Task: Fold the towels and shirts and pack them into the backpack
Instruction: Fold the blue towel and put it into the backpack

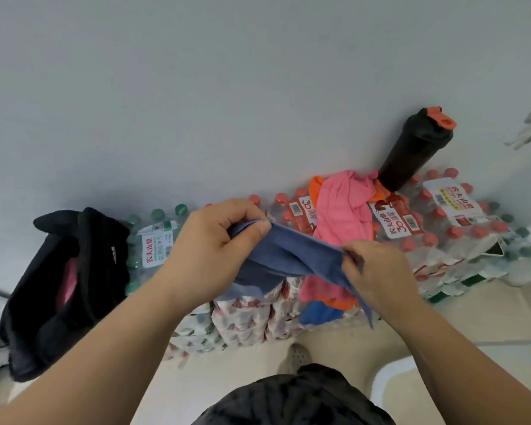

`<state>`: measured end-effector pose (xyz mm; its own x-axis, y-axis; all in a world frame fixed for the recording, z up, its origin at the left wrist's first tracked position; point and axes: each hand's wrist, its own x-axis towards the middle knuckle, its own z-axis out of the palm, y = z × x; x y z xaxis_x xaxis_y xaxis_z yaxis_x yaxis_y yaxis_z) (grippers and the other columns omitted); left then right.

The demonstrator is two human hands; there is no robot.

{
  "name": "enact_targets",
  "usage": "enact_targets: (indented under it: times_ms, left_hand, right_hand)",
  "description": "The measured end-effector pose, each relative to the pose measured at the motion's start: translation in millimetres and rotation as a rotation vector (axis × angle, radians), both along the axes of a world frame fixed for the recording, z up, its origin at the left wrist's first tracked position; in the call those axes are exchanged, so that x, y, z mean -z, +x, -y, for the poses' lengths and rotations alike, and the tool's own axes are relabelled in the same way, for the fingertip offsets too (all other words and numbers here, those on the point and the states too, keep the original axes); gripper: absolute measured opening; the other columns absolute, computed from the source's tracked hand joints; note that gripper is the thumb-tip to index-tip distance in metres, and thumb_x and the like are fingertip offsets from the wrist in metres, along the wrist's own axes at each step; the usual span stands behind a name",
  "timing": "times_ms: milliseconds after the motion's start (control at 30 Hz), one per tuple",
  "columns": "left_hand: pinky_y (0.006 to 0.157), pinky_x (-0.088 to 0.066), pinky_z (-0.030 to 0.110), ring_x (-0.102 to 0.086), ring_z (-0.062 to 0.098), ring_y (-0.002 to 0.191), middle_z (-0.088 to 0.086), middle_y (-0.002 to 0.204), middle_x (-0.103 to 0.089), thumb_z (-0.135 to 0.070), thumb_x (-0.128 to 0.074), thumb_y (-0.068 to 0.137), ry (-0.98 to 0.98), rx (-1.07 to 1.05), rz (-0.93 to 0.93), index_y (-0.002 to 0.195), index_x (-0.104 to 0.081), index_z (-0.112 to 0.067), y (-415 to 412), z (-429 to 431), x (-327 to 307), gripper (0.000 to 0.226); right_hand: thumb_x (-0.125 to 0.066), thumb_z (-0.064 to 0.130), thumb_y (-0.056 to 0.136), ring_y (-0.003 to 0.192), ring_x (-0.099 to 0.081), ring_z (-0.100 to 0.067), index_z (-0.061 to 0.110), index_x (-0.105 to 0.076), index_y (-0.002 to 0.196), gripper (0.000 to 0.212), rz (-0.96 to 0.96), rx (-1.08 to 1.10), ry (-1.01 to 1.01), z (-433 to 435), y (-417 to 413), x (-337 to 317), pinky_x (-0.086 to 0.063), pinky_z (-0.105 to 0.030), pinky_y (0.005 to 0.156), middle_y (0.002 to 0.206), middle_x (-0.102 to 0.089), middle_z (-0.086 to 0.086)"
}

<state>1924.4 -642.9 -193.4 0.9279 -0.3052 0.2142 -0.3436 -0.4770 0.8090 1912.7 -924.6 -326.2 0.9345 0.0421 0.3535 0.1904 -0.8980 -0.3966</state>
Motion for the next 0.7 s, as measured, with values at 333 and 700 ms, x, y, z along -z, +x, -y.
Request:
enact_targets:
  times_ms: [333, 700]
  left_hand:
    - [0.074, -0.044, 0.022, -0.057, 0.004, 0.076, -0.013, 0.076, -0.065, -0.019, -0.064, 0.095, -0.061, -0.253, -0.071, 0.076, -0.067, -0.023, -30.3, -93.2, 38.8, 0.02]
    - [0.072, -0.044, 0.036, -0.059, 0.027, 0.085, 0.004, 0.082, -0.065, -0.023, -0.059, 0.098, -0.021, -0.482, -0.207, 0.081, -0.065, -0.019, -24.0, -135.3, 115.7, 0.018]
  right_hand:
    - [-0.07, 0.01, 0.085, 0.064, -0.059, -0.03, 0.009, -0.073, 0.075, 0.011, -0.294, 0.077, -0.041, -0.2, -48.4, 42.2, -0.042, -0.036, 0.056, 0.068, -0.068, -0.009]
    - [-0.075, 0.018, 0.085, 0.079, -0.062, -0.02, 0.024, -0.069, 0.088, 0.009, -0.514, -0.015, -0.173, 25.4, -52.6, 39.9, -0.051, -0.037, 0.071, 0.083, -0.068, 0.004]
